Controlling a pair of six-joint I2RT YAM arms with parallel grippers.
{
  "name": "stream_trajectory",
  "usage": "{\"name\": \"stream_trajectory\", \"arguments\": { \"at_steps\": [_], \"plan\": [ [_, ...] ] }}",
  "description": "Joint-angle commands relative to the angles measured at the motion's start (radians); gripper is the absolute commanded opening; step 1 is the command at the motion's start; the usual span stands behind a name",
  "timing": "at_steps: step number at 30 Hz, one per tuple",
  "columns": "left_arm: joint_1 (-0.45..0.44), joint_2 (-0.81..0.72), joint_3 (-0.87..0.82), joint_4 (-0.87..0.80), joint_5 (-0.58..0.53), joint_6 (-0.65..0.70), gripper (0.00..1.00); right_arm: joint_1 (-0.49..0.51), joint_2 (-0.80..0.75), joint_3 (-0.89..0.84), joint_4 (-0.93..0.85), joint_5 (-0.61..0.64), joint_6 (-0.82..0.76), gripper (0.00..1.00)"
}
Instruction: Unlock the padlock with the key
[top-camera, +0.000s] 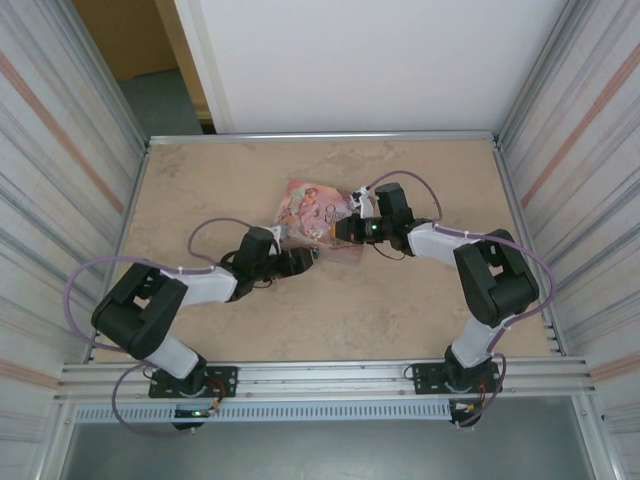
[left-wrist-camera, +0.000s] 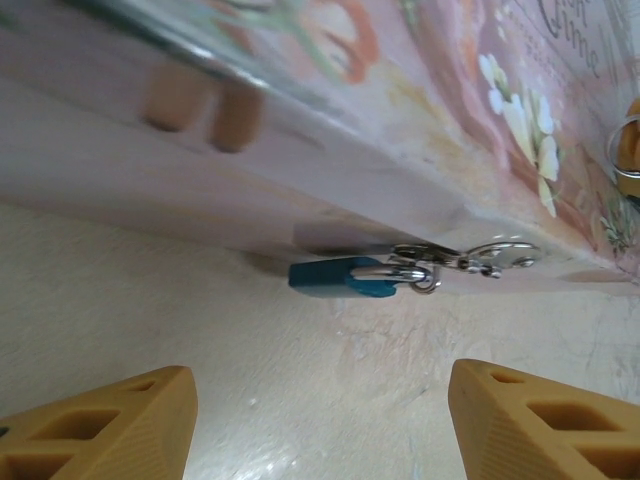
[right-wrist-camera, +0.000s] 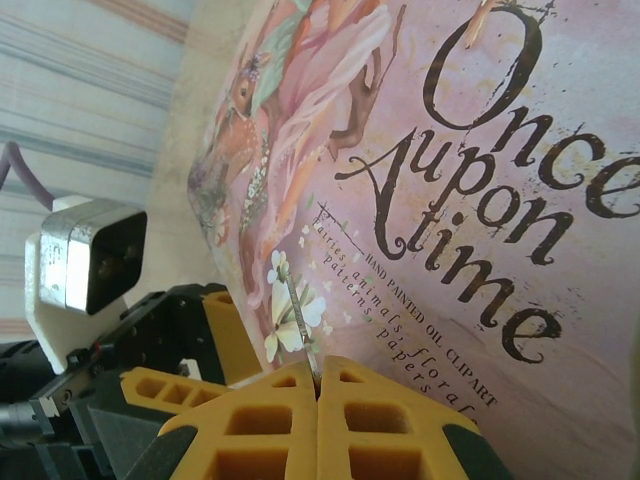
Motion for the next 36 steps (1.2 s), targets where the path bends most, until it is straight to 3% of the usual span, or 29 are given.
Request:
{"name": "stream_trajectory", "arguments": {
  "at_steps": [1,14,36],
  "plan": [
    [-0.019,0.030,0.029,0.104,-0.002,0.039,0.67,0.001,0.038,-0.005,-0.095,0.014,-0.032,0.00],
    [-0.030,0.093,0.078,0.127,0.010,0.135,0.65,-0.006,0.032,-0.008,-0.120,0.024,-0.053,0.00],
    [-0.037,0.182,0.127,0.135,0.040,0.060,0.58,-0.005,0.035,-0.014,-0.113,0.020,-0.048,0.00]
  ]
}}
